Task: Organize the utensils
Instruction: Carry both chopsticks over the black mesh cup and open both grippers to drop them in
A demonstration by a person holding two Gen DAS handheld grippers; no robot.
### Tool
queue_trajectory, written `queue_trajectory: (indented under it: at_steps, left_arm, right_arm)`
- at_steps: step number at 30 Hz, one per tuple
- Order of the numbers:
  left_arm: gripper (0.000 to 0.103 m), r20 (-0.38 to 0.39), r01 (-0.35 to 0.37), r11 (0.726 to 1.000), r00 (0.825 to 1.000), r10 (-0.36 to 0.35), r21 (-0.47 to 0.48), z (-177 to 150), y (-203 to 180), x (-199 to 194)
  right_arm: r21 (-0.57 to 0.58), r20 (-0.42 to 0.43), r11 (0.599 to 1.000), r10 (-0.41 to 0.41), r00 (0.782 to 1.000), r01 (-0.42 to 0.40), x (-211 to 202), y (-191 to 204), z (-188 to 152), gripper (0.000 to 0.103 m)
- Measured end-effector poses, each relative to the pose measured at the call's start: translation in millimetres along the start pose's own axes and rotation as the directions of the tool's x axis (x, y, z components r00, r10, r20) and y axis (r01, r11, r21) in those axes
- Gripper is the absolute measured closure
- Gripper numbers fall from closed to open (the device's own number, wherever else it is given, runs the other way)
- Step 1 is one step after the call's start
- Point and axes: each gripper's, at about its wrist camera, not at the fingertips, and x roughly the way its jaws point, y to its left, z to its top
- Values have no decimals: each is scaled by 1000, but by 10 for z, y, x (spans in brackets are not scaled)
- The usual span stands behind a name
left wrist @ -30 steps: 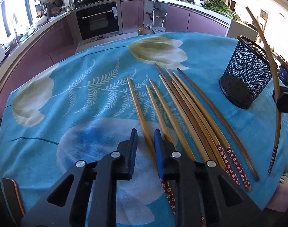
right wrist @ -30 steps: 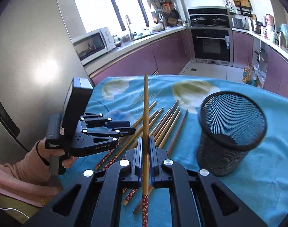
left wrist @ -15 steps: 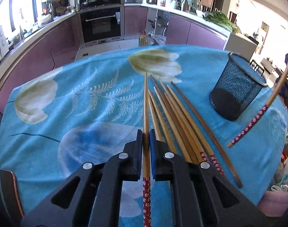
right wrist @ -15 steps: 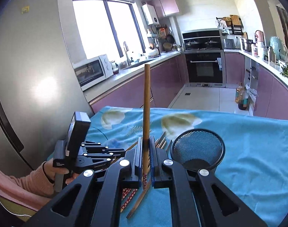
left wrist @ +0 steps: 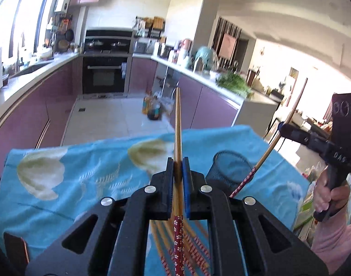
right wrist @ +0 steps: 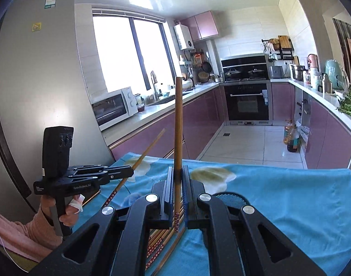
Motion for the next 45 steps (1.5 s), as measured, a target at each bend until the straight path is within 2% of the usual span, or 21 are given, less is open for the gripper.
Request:
queue_trajectory:
  at_steps: [7, 13, 18, 25, 27, 35, 36, 37, 38, 40, 43, 45]
  left_arm:
    - [95, 130, 64, 998, 990, -62, -10, 359, -352, 161]
    - [95, 177, 87, 996, 980, -88, 14, 585, -775, 554]
    - [95, 162, 98, 995, 982, -98, 10, 649, -1049, 1013]
    - [95, 119, 19, 998, 993, -26, 53, 501, -1301, 1566]
    - [95, 97, 6, 998, 995, -12, 66, 438, -1269, 1706]
    - [94, -6, 6, 989, 1000, -5, 151, 222, -1179, 1666]
    - [90, -17, -10, 985, 1000, 13, 172, 210, -1187, 1653]
    - [75, -32, -15, 983, 999, 21, 185, 198, -1163, 1633]
    - [66, -50, -14, 982, 998, 24, 186, 183, -1135, 1615]
    - [67, -56, -16, 986, 998, 26, 168, 171, -1041, 1532]
    - [67, -51, -8, 989, 999, 15, 148, 213, -894, 1381]
    - [65, -34, -4, 990, 999, 9, 139, 227, -802, 1220]
  right_arm:
    - [-18, 49, 999, -38, 998, 39, -82, -104, 133, 97]
    - [-9, 61, 996, -87, 994, 88, -48, -265, 142, 97]
    - [20, 39, 993, -115, 993, 114, 68, -435, 52, 97]
    - [62, -13, 992, -111, 994, 112, 287, -593, -133, 98]
    - [60, -39, 991, -116, 993, 118, 372, -612, -171, 97]
    - [102, -136, 988, -98, 986, 112, 607, -766, -247, 96]
    - [109, -148, 987, -102, 984, 119, 638, -790, -263, 93]
    - [119, -152, 984, -111, 982, 130, 650, -815, -278, 90]
    - [129, -153, 982, -118, 981, 138, 657, -833, -286, 86]
    - [143, -148, 978, -132, 980, 153, 637, -846, -293, 73]
    - [148, -124, 973, -157, 980, 175, 568, -840, -281, 60]
    - [144, -106, 969, -187, 977, 201, 502, -817, -275, 56]
